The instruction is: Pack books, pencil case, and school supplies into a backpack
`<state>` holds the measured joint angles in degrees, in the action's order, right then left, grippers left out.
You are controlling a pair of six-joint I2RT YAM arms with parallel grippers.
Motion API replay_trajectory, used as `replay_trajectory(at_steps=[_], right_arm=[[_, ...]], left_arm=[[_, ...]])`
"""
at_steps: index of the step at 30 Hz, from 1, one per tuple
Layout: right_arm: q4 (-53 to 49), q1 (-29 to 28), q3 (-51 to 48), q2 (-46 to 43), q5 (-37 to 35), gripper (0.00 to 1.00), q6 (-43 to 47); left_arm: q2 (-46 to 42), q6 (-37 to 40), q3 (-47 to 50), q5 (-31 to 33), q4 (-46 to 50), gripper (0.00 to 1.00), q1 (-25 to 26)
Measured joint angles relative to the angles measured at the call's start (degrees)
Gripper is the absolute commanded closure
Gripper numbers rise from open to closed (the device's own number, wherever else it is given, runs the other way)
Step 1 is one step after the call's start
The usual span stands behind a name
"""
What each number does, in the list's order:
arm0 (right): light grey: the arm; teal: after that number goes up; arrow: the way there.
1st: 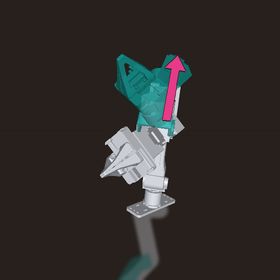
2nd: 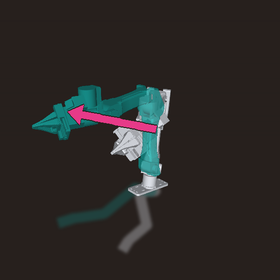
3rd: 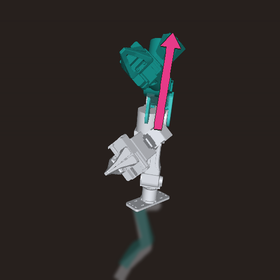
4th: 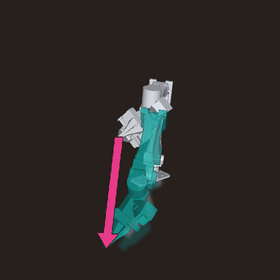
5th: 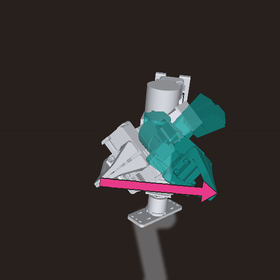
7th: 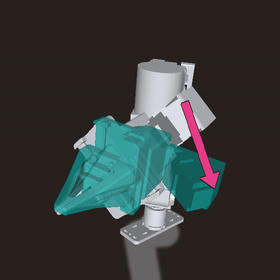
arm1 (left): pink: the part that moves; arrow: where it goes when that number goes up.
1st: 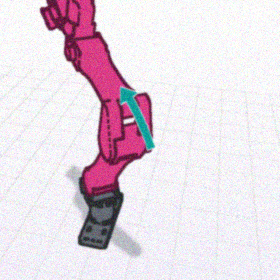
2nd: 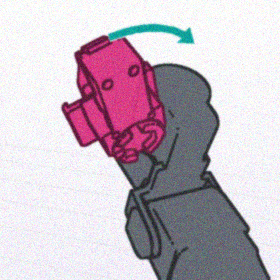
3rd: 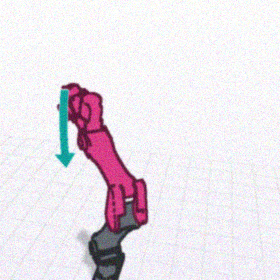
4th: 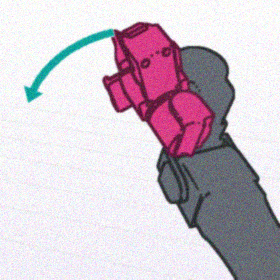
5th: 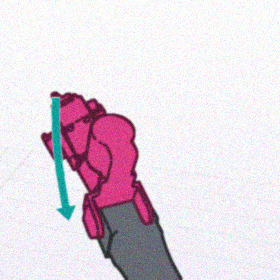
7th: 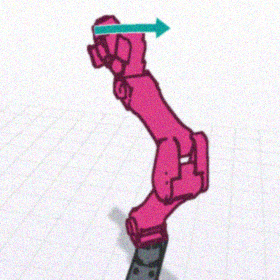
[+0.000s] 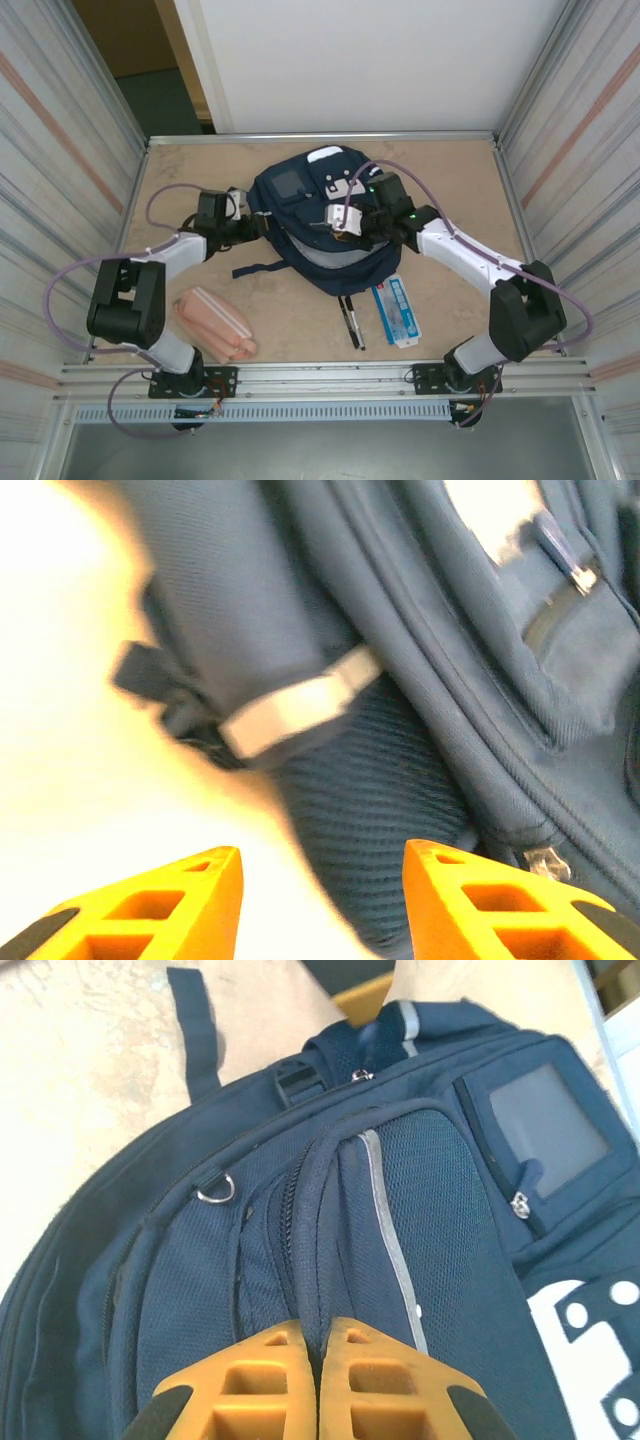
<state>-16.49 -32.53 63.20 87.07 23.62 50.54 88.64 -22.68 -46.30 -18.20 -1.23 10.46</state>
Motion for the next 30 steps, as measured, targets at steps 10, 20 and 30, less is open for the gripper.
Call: replay_trajectory(at_steps=[10, 20, 30], right_arm=[[-2.8, -3.2, 8.1, 7.1, -5.6, 1.0, -6.7], [-1.3, -4.4, 16.6, 12.3, -7.1, 0.91, -13.1], [-2.2, -10.2, 18.1, 17.3, -12.6, 0.62, -17.2]], left_arm=[[-21.1, -4.6, 5.7, -0.9, 7.6, 0.47, -0.2], [-25.9, -13.2, 14.0, -6.3, 9.6, 0.46, 0.4], [-25.2, -13.6, 14.2, -9.3, 11.6, 0.46, 1.8]])
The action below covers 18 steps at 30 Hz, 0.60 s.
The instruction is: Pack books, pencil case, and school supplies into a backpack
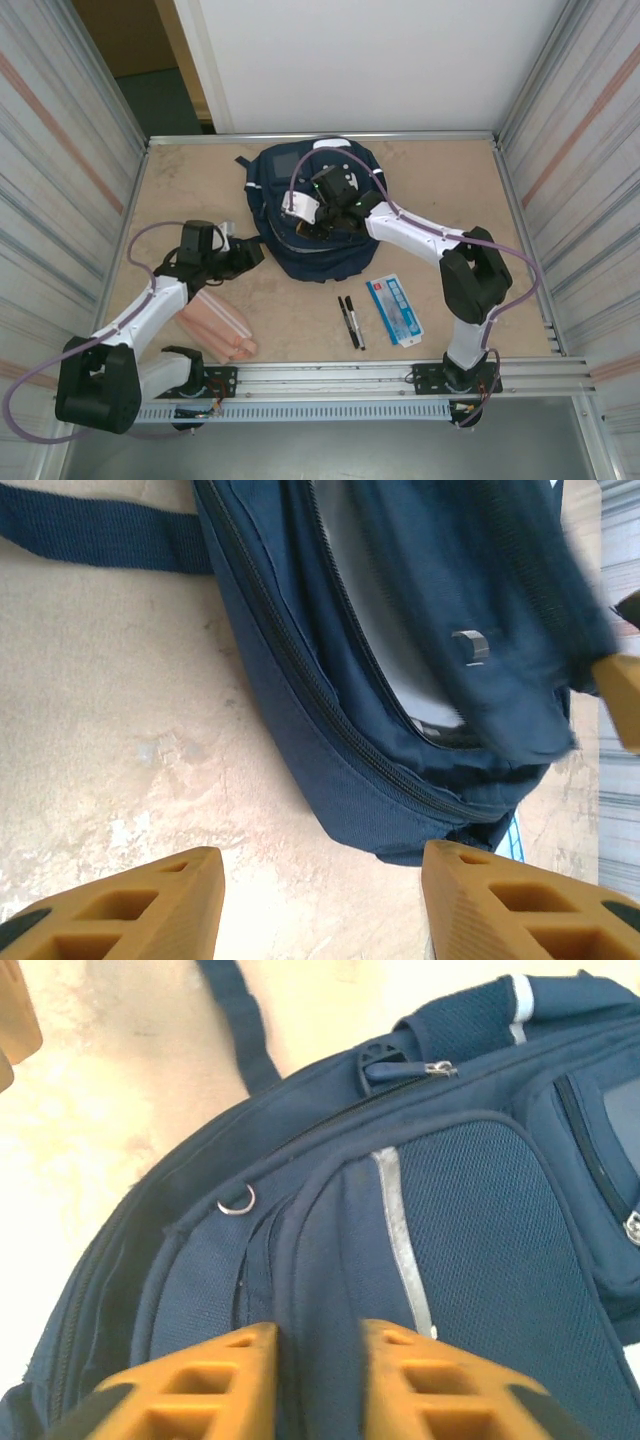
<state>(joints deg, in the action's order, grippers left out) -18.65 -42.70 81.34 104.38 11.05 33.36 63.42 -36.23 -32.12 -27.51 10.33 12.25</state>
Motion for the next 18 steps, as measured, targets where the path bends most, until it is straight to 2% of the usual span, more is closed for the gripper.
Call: replay_trajectory(at_steps=[2, 3, 4, 11, 18], right_arm=[[-0.6, -1.2, 0.2, -0.3, -2.1, 0.5, -0.3], [-0.8, -1.7, 0.1, -0.7, -3.5, 0.41, -0.4], [-0.7, -2.2, -0.7, -1.5, -4.8, 0.01, -0.5], [-0.6, -5.1, -13.4, -15.6, -16.3, 0.01, -6.6], [-2.7, -8.7, -19.5, -29.1, -38.0, 0.01, -20.3]], left_arm=[[-0.4, 0.0, 0.0, -0.2, 0.7, 0.45, 0.0], [-0.6, 0.0, 0.0, -0.4, 1.0, 0.45, 0.0], [-0.8, 0.1, 0.0, -0.7, 1.3, 0.45, 0.0], [-1.0, 1.4, -1.8, -0.5, 7.4, 0.45, 0.3], [-3.3, 1.7, -3.1, 1.5, 10.6, 0.46, 2.7]])
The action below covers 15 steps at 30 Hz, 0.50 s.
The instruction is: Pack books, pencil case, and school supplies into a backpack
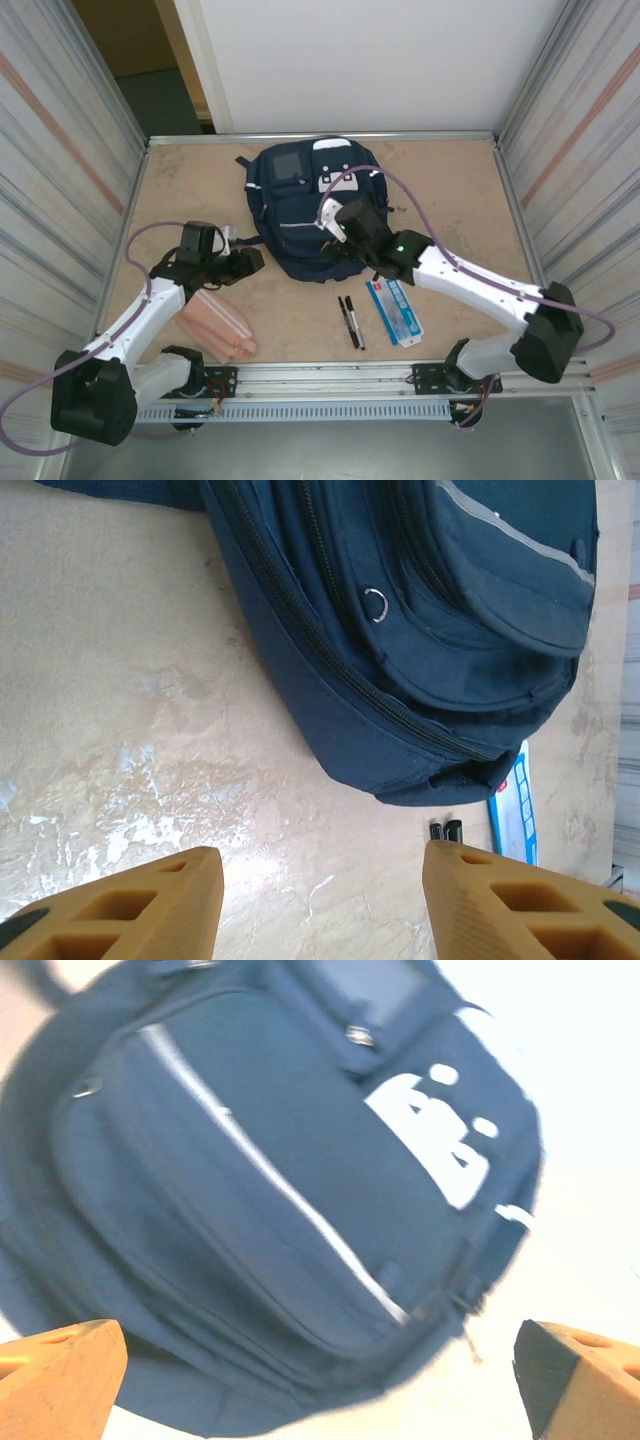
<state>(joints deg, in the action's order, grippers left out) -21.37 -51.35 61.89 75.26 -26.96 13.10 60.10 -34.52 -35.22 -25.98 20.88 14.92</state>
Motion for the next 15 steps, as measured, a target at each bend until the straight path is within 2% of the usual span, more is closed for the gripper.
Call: replay_trajectory(at_steps=[2, 4, 6, 12, 15], right_arm=[[-1.7, 0.8, -1.7, -4.2, -6.0, 0.01, -6.8], [-5.8, 3.0, -3.6, -8.9, -11.1, 0.01, -17.3], [-9.5, 7.1, -6.0, -13.3, -11.6, 0.01, -26.3], [-13.5, 23.8, -16.7, -22.8, 1.6, 0.01, -41.7], [-13.1, 29.0, -21.7, -23.5, 11.3, 0.07, -45.2]], left_arm=[[0.0, 0.0, -0.6, 0.8, 0.1, 0.46, 1.6], [0.2, -0.1, -1.3, 2.1, 0.0, 0.46, 3.9], [0.6, -0.5, -1.7, 3.7, -0.6, 0.46, 6.3], [3.2, -2.3, -1.9, 9.7, -3.3, 0.47, 15.3], [5.6, -3.2, -2.3, 12.2, -4.2, 0.48, 18.9]])
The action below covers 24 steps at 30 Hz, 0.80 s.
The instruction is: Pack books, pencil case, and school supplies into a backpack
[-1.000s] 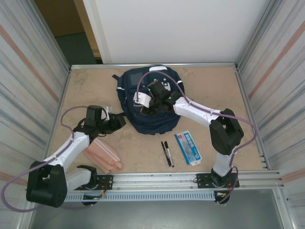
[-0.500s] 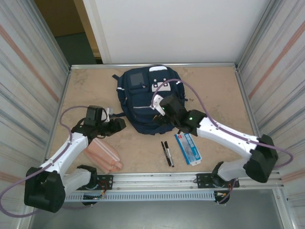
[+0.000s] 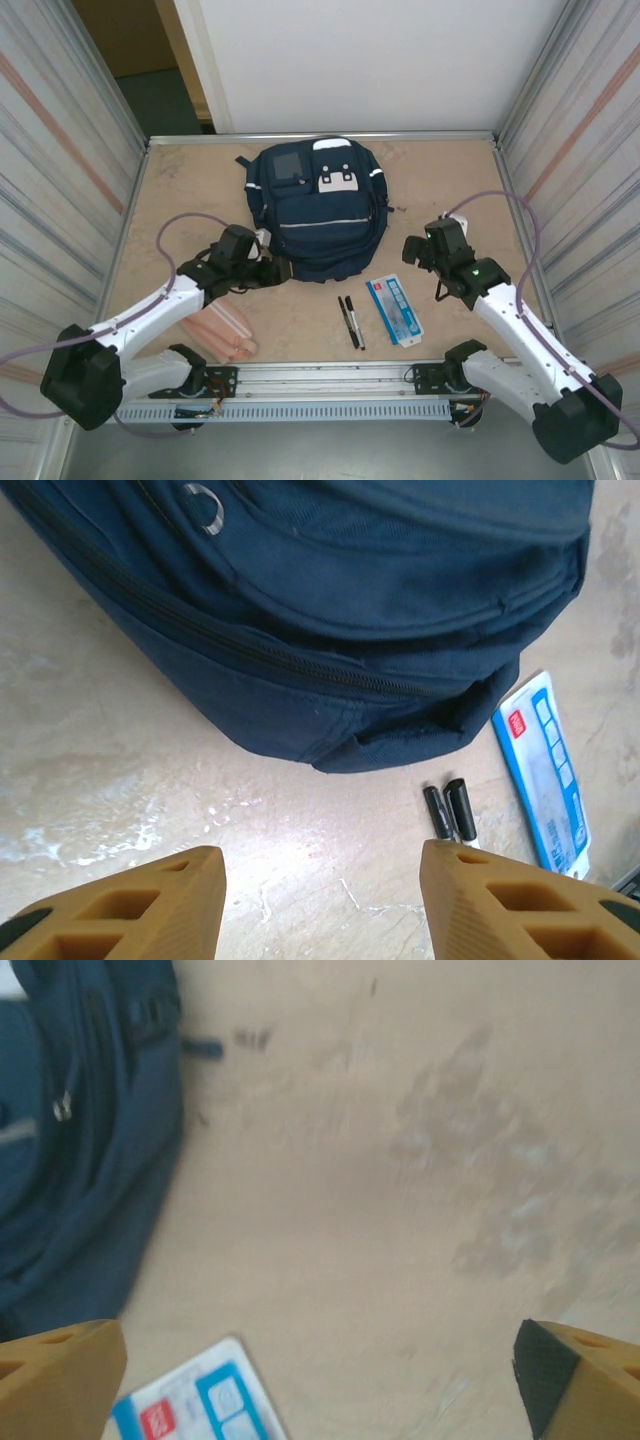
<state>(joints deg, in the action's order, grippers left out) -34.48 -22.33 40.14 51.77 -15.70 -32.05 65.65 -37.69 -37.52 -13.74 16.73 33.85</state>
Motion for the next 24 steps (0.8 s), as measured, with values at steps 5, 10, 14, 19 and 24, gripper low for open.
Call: replay_trajectory(at_steps=[5, 10, 14, 19, 24], right_arm=[[-0.7, 3.2, -4.2, 4.7, 15.3, 0.13, -3.3], [1.9, -1.8, -2.7, 10.5, 24.3, 0.18, -2.7], [6.4, -7.3, 4.2, 18.7, 33.0, 0.3, 0.3], [9.5, -15.5, 15.4, 31.5, 42.1, 0.33, 5.5], [11.4, -25.7, 18.4, 38.8, 46.1, 0.32, 7.8]], left_arm=[[3.3, -0.8, -1.7, 3.0, 0.6, 0.48, 3.4], [2.8, -0.2, -3.5, 8.3, 4.6, 0.47, 1.3], [-0.3, -2.7, -3.8, 12.8, 11.8, 0.49, -2.6], [-9.1, -8.7, -1.1, 16.3, 19.0, 0.56, -7.4], [-13.3, -16.2, -0.6, 22.9, 31.7, 0.6, -8.7]])
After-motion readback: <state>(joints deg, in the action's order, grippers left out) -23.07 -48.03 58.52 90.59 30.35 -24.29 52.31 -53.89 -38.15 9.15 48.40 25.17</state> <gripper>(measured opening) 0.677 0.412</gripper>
